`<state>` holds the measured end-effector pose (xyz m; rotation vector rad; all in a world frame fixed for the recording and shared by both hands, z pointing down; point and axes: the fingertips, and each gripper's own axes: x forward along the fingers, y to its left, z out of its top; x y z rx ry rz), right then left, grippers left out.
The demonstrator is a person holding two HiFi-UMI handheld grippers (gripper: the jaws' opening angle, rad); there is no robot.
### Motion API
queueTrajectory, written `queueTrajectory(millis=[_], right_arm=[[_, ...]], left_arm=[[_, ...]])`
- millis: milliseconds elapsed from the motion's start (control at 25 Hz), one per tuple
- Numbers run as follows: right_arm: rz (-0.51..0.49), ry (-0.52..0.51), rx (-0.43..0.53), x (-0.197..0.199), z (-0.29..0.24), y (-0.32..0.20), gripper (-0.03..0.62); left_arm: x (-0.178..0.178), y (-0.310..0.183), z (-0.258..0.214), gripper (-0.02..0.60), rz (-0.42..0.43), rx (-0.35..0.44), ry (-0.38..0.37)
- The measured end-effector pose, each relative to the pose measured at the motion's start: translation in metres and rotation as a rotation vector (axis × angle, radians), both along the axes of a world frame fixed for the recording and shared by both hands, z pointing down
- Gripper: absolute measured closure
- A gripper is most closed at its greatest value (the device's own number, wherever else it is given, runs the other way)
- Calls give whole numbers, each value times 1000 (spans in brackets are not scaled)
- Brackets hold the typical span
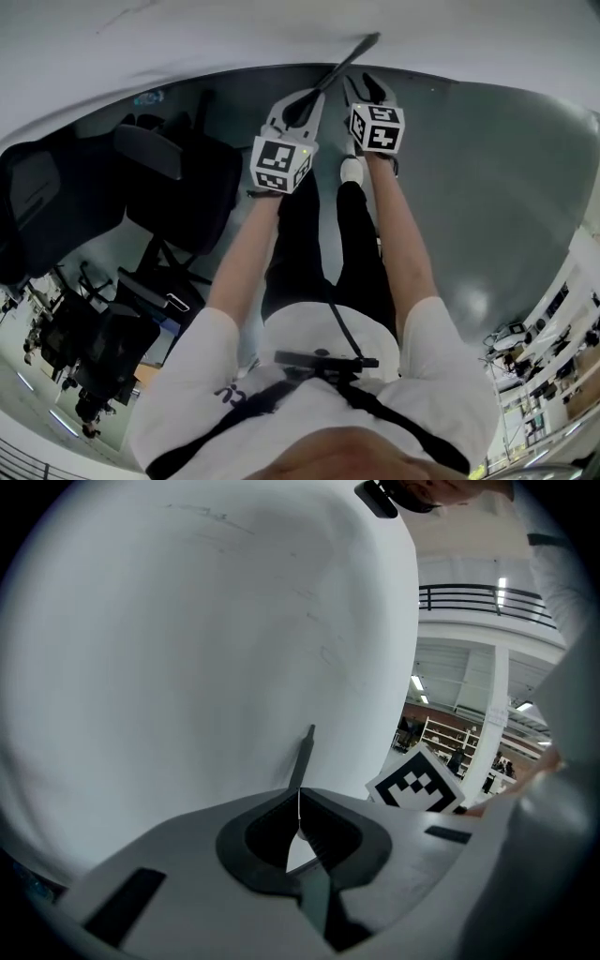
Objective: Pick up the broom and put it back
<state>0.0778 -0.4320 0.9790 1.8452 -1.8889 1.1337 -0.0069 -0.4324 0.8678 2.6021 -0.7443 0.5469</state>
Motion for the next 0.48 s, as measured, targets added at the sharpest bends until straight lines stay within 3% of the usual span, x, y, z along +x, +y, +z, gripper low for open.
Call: queueTrajectory(millis=[80, 480], right_arm=[[16, -25, 15, 0, 8, -12, 416], [72, -20, 53, 16, 27, -56, 418]], left_arm=[[1, -7, 3, 571, -2, -4, 15], [4, -16, 11, 571, 11, -23, 18]])
